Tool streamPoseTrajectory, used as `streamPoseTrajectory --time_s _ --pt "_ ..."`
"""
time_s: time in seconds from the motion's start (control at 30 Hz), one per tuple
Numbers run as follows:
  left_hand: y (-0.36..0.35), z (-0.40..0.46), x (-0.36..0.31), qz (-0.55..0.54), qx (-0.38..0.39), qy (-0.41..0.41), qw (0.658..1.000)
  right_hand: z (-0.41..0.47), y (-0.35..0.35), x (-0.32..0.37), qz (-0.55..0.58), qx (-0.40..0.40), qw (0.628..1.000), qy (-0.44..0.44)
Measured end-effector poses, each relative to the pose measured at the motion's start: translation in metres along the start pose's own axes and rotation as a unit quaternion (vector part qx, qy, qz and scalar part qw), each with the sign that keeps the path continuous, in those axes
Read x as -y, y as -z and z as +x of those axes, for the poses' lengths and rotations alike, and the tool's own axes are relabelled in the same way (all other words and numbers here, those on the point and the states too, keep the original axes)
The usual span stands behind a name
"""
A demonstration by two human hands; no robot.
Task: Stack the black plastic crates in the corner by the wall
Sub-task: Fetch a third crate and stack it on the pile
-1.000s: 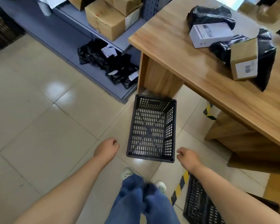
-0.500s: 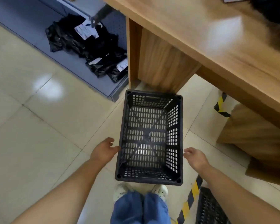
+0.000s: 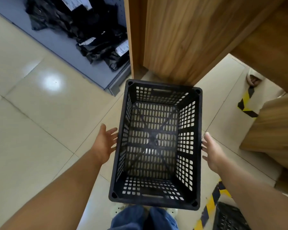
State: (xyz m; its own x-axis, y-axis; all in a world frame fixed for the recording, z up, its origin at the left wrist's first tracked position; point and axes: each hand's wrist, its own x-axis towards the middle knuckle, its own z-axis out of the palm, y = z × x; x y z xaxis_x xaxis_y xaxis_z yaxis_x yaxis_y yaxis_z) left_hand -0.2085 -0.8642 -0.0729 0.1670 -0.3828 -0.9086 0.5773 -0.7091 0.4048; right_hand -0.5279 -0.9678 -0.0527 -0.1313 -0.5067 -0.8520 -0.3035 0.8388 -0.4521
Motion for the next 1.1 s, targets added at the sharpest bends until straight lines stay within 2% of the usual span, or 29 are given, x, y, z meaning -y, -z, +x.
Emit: streamPoseTrajectory --time_s 0.13,0.33,0.67,1.1 --pt "0.006 0.007 0.002 -0.088 0.010 0.003 0.996 0.007 -0.002 0.004 0.123 0.024 0.992 -0.030" --pt "0.016 0.003 -0.004 -0.090 0.010 0.018 0.996 0.004 -0.004 0.012 0.163 0.010 0.983 -0.082" --pt "0.074 -0.050 -0.008 -0.106 -0.021 0.045 0.993 -0.050 -0.031 0.027 0.135 0.057 0.981 -0.125" --pt "0.173 -0.222 -0.016 -0.177 -0.051 0.080 0.980 -0.212 -0.083 0.074 0.037 0.099 0.987 -0.121"
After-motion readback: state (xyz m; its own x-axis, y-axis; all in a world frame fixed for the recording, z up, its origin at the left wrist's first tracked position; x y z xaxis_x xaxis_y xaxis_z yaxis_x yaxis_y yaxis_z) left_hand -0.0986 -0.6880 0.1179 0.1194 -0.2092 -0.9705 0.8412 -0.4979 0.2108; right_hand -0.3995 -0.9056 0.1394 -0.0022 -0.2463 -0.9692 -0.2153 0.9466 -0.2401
